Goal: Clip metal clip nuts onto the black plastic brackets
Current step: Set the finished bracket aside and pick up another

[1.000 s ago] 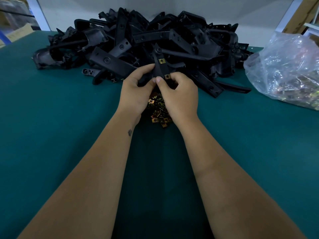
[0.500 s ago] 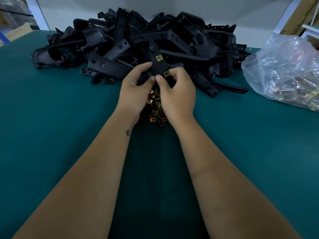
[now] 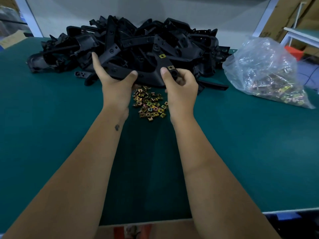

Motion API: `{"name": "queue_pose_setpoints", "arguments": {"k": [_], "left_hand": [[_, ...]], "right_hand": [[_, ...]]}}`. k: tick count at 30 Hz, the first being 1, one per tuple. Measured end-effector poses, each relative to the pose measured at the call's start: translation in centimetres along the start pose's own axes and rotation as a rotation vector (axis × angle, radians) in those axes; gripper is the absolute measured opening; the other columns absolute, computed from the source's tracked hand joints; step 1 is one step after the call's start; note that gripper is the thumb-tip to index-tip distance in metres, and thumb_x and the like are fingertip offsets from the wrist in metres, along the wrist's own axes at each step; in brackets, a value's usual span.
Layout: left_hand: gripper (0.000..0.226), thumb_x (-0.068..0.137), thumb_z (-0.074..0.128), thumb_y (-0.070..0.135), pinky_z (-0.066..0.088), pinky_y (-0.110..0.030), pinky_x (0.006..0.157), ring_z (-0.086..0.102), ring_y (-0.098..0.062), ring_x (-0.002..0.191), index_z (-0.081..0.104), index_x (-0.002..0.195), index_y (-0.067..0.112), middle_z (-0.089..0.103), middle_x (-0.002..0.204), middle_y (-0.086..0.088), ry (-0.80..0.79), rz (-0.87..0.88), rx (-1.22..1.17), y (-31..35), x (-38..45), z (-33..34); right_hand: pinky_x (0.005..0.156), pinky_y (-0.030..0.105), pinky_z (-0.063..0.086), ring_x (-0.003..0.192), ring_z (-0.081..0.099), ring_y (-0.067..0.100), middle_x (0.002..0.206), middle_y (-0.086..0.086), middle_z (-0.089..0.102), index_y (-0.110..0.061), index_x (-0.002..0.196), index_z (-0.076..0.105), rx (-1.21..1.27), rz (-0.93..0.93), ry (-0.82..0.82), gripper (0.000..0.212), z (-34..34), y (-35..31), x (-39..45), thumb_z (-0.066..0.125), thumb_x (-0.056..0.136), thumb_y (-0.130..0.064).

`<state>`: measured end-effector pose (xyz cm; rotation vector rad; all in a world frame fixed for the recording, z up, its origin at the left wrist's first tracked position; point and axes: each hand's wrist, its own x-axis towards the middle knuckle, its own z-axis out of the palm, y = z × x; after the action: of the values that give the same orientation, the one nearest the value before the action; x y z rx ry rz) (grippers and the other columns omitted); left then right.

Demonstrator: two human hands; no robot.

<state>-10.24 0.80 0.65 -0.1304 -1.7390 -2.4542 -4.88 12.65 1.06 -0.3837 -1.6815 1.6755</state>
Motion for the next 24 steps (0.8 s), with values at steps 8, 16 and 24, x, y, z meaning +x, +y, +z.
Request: {"name": "queue_pose_setpoints", "arguments": {"k": [8,16,24], "left_hand": [[0.104,0.087,0.074,0.01,0.058,-0.026,0.067,0.069,-0.013,0.082,0.004,0.152,0.054,0.052,0.139,-0.003,-0.069,-0.149,-0.16,-0.2,-6.6,6.7],[0.008,0.097,0.061,0.023,0.053,-0.021,0.057,0.061,-0.009,0.05,0.069,0.094,0.022,0.066,0.089,-0.001,-0.313,-0.375,-0.146,0.2,-14.6,15.6],[0.021,0.095,0.061,0.006,0.056,-0.02,0.061,0.063,-0.005,0.073,0.066,0.082,0.021,0.063,0.084,0.004,-1.061,-0.296,0.013,-2.8,-31.1,23.7]], "right_hand": [[0.059,0.026,0.048,0.057,0.057,0.011,0.071,0.001,0.064,-0.013,0.085,0.064,0.338,0.192,0.052,0.011,-6.6,-1.8,-1.7,0.067,0.089,-0.004],[0.048,0.02,0.04,0.045,0.047,0.008,0.059,-0.003,0.059,-0.013,0.08,0.059,0.518,0.071,0.411,0.017,-21.1,-4.8,-2.7,0.061,0.092,-0.001],[0.061,0.027,0.047,0.073,0.059,0.021,0.092,0.011,0.061,-0.006,0.11,0.058,0.729,-0.013,0.958,0.015,-38.1,-3.4,-8.6,0.048,0.1,-0.008]]}}
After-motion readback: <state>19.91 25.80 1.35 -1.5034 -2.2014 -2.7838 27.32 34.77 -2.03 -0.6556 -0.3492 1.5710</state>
